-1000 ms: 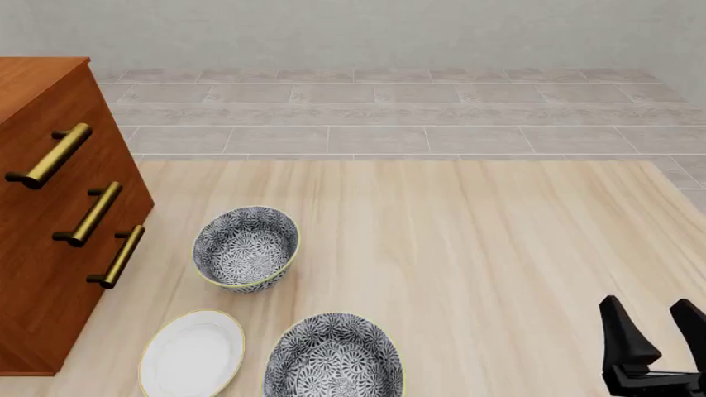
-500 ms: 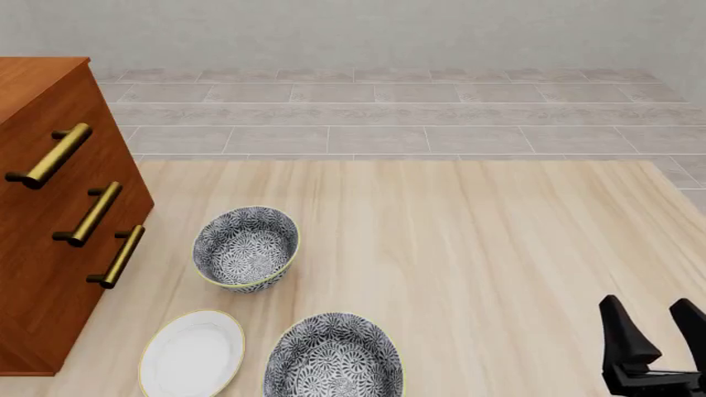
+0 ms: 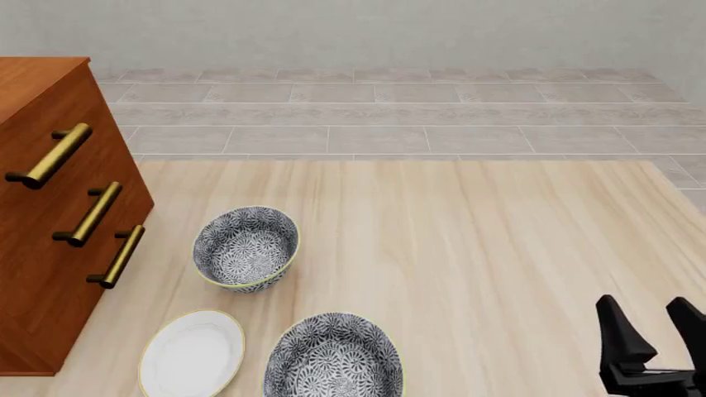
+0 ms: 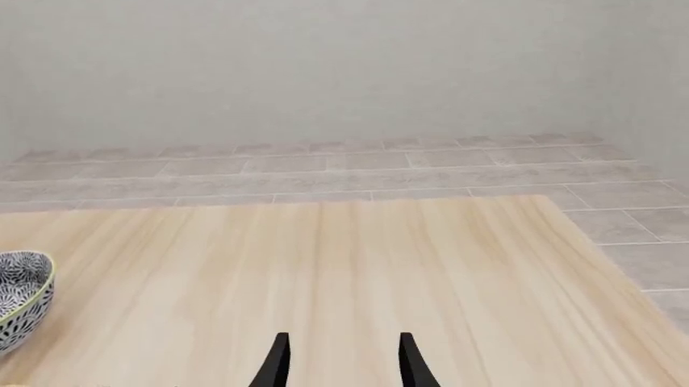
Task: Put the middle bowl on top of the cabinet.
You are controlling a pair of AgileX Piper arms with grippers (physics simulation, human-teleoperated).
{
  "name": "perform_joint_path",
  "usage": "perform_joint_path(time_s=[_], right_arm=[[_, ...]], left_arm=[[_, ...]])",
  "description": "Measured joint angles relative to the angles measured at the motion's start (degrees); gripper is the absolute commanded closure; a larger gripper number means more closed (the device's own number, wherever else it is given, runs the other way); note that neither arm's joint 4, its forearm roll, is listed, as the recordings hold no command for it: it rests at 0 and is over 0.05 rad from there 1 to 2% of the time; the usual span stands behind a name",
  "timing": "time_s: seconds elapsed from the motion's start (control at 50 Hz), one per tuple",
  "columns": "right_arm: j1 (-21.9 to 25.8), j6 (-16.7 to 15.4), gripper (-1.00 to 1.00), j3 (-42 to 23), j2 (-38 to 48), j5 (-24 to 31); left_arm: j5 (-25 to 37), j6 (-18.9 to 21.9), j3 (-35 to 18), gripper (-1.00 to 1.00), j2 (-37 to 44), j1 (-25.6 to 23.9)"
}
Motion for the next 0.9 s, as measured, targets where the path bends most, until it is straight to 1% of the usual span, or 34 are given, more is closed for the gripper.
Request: perform_joint_path(time_s=[0.18,0.44,0.46,0.9], right_arm=[[0.06,-0.17,-1.0,0.0,0.53,-0.44],[0.05,-0.08,-1.0,0.02,1.15,-1.06],[0.05,-0.06,-1.0,0.02,1.17,-1.09],[-0.03,0.24,-1.0,0.01,1.03,-1.05]], left_arm=[[-0.01,0.32,0.1,1.0,0.08,0.38],[-0.01,-0.28,-0.66,1.0,0.37,-0.49],[0.01,-0.38,-0.68,-1.0,0.39,-0.6],[0.11,-2.47,-1.29,-1.0,0.32,-3.72]])
